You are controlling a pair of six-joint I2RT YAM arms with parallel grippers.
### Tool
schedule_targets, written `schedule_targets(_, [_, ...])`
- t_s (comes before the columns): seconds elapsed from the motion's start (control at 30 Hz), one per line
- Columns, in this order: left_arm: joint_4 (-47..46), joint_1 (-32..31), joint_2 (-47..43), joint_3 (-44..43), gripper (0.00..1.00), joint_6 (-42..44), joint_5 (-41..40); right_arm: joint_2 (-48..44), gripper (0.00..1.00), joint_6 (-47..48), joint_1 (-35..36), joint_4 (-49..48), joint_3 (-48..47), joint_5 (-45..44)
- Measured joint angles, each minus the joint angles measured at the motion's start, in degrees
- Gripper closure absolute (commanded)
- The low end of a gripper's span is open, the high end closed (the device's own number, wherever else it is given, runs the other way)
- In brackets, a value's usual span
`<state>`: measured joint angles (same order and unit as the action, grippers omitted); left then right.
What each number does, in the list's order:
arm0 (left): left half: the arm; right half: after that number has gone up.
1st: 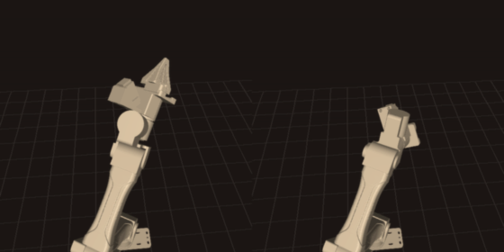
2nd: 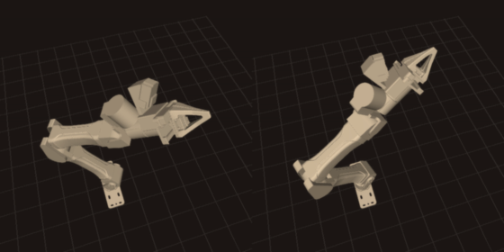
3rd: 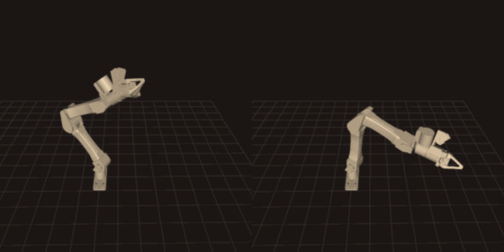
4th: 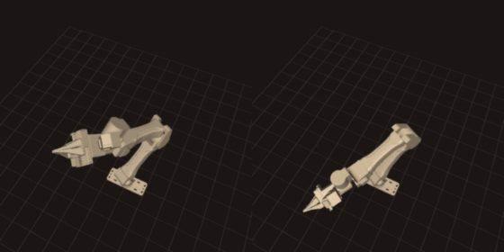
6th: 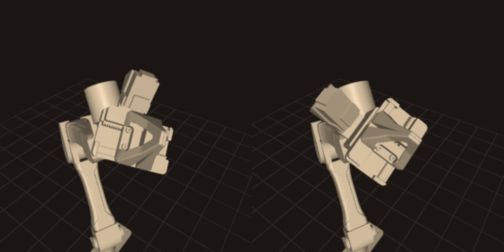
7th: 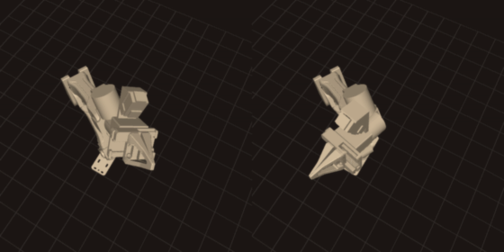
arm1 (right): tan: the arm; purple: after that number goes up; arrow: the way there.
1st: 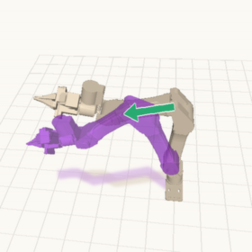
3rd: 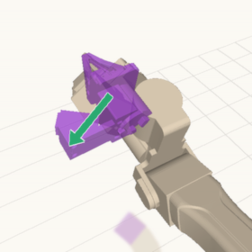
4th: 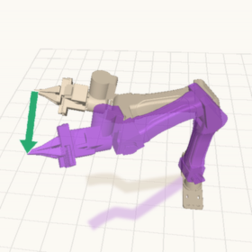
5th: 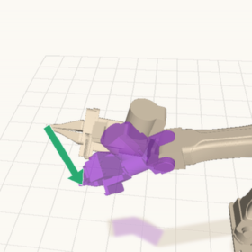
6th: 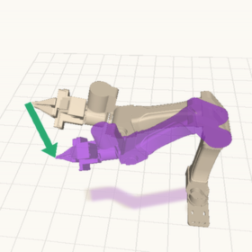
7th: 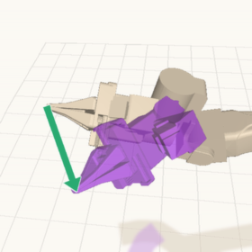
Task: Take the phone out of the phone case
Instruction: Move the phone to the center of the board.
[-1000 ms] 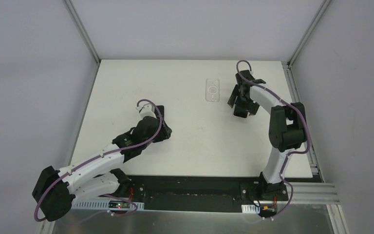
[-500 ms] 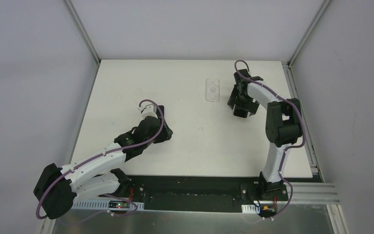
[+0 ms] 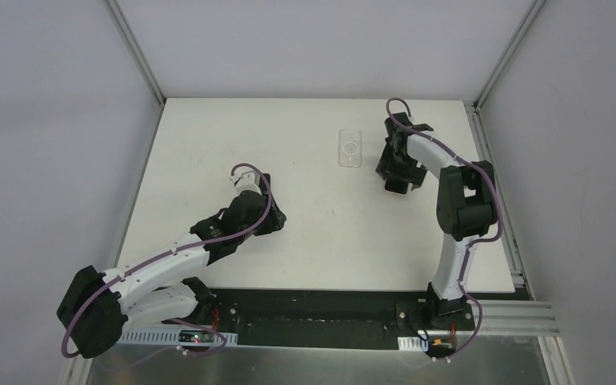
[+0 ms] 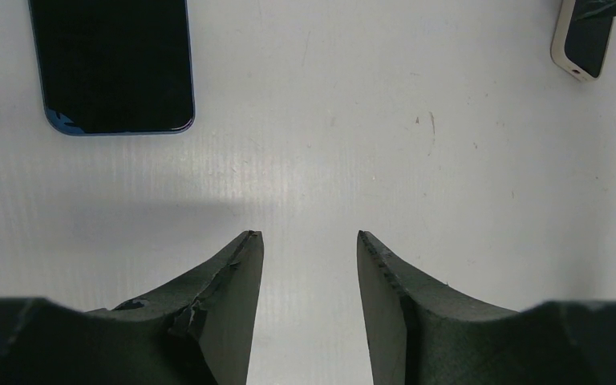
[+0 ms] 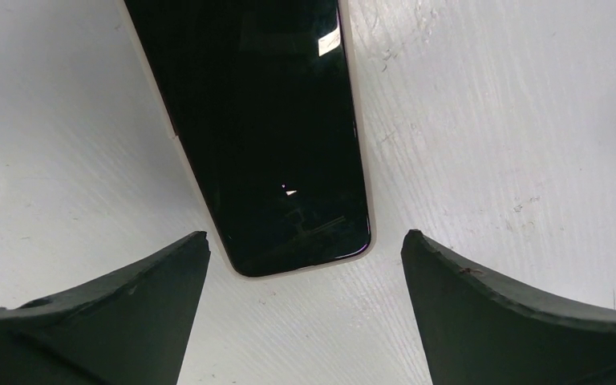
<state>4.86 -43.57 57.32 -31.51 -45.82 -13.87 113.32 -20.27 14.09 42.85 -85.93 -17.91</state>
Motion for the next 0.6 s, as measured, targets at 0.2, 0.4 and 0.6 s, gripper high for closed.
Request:
schedule_targets(0.2, [-0.04, 0.0, 0.11, 0.0, 0.53, 0.0, 0.15, -2.8, 0.13, -1.44, -0.31, -1.22, 3.15, -0.72])
schedule_targets(0.4, [-0.11, 0.0, 0.33, 0.0, 0.54, 0.0, 0.44, -10.54, 0.58, -7.43, -5.84, -5.79, 3.32, 5.51])
schedule_targets(0.6, [-0.17, 0.0, 0.33, 0.0, 0.54, -0.02, 0.44, -10.49, 0.92, -17.84, -12.68, -14.6, 3.34, 14.8])
